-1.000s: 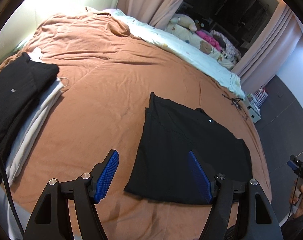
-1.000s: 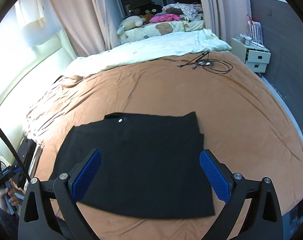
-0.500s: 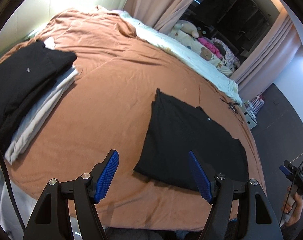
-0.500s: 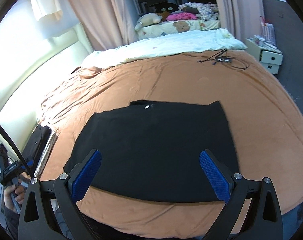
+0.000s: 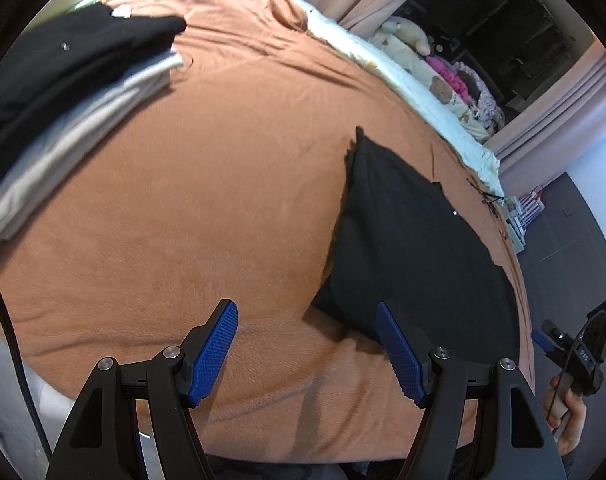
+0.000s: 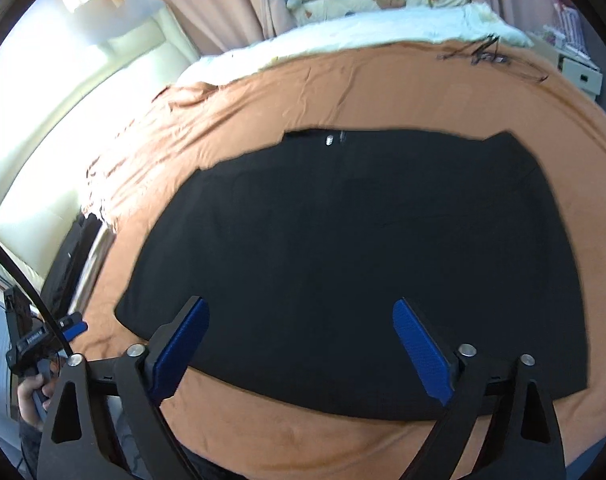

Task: Fold large clothes

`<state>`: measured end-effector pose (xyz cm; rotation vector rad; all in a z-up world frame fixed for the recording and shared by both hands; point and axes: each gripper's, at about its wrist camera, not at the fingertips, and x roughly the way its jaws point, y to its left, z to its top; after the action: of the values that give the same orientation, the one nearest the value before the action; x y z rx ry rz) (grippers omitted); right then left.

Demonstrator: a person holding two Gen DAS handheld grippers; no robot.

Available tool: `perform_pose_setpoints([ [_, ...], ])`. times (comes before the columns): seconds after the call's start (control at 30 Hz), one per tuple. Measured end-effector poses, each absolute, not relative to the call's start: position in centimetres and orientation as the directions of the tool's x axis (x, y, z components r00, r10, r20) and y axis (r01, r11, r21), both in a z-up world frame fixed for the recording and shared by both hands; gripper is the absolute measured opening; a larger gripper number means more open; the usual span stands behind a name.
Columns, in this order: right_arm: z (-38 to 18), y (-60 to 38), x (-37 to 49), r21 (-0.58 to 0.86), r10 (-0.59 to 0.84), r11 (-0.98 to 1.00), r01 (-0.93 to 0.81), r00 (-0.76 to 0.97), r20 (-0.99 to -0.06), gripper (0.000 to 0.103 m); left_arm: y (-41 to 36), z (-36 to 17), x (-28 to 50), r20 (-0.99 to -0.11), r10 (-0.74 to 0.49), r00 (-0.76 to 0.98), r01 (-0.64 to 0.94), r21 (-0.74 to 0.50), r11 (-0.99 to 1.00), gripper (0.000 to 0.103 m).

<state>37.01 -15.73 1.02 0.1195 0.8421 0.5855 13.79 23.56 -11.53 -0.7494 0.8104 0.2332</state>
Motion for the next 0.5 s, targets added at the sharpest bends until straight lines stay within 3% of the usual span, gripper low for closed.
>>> perform_pose_setpoints([
  [0.2, -3.6, -13.0, 39.4, 0.286, 0.497, 0.84, -0.461, 0.441, -0.747, 0.06, 23.6, -13.4, 15.0, -0.73, -0.117, 0.673, -0.463, -0.539, 0.704, 0.073],
  [0.5, -4.6, -11.4, 39.2, 0.229, 0.448, 0.851, -0.473, 0.424, -0.787, 0.051, 23.8, -14.8, 16.8, -0.692, -0.208, 0.691, -0.433, -0.627, 0.648, 0.072],
])
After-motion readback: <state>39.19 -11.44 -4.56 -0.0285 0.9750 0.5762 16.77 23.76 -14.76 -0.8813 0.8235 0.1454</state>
